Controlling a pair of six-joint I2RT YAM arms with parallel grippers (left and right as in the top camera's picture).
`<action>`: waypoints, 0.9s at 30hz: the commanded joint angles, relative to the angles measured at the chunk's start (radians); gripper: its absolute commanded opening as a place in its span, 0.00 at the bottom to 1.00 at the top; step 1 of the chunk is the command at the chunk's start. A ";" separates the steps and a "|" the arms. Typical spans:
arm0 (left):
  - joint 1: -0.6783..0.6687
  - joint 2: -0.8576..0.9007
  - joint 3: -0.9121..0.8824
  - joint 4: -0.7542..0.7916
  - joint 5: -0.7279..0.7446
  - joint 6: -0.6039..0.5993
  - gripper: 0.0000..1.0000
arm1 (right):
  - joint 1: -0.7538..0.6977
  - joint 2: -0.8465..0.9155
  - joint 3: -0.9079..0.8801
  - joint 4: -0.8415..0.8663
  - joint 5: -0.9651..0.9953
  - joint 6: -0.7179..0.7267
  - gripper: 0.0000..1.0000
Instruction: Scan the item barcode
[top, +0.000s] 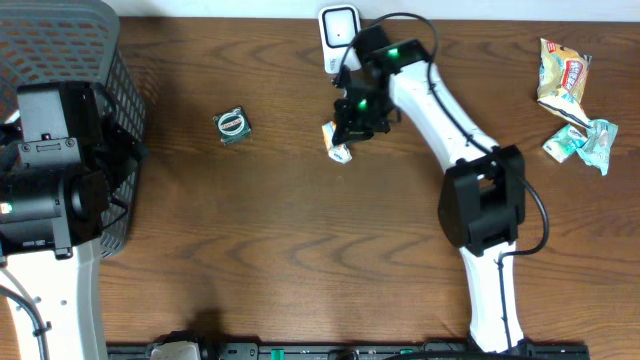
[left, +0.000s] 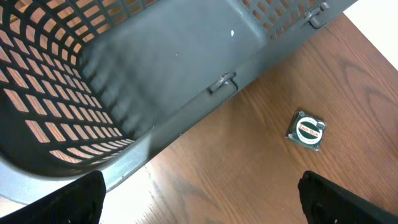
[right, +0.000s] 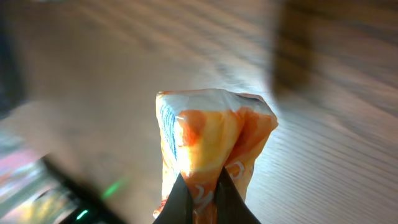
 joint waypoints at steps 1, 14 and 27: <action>0.005 0.001 -0.005 -0.003 -0.010 -0.016 0.97 | -0.032 -0.010 -0.108 0.047 -0.338 -0.099 0.01; 0.005 0.001 -0.005 -0.003 -0.010 -0.016 0.98 | -0.208 -0.014 -0.433 0.179 -0.150 -0.031 0.17; 0.005 0.001 -0.005 -0.003 -0.010 -0.016 0.98 | -0.243 -0.072 -0.282 -0.083 -0.019 -0.115 0.31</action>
